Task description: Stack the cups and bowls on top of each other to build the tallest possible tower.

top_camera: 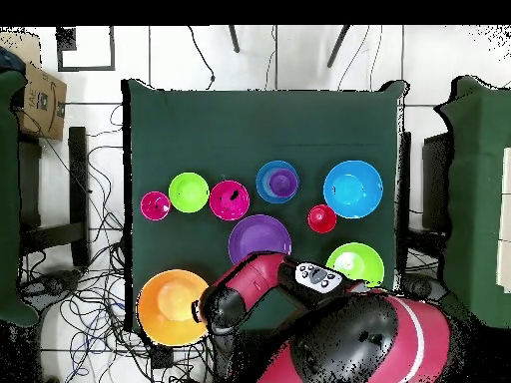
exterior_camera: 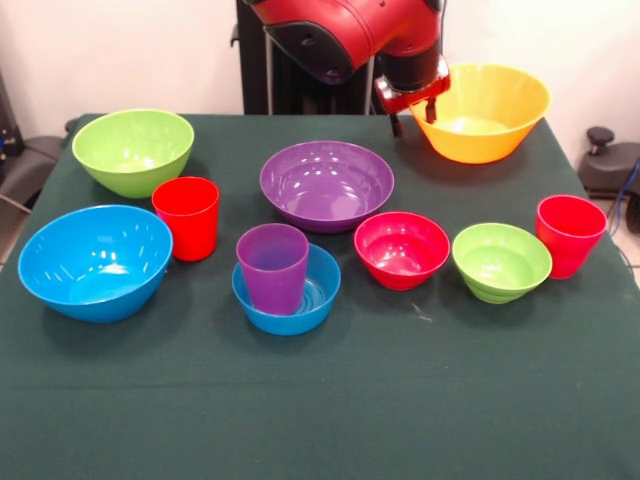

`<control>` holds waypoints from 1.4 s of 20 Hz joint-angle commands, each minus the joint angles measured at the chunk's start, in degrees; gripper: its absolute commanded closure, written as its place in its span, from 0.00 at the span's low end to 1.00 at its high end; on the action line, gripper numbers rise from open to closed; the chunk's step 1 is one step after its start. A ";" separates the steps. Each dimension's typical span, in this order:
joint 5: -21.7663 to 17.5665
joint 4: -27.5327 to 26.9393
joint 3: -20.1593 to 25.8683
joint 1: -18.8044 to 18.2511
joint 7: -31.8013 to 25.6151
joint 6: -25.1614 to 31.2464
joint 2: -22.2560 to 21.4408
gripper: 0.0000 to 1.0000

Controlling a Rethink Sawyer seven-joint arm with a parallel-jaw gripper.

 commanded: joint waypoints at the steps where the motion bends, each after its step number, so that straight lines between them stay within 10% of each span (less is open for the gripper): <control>1: -4.47 -3.36 1.55 2.35 -6.45 -2.83 -0.84 0.00; 28: -7.55 -3.44 -1.14 5.54 -3.64 -4.87 -1.23 0.00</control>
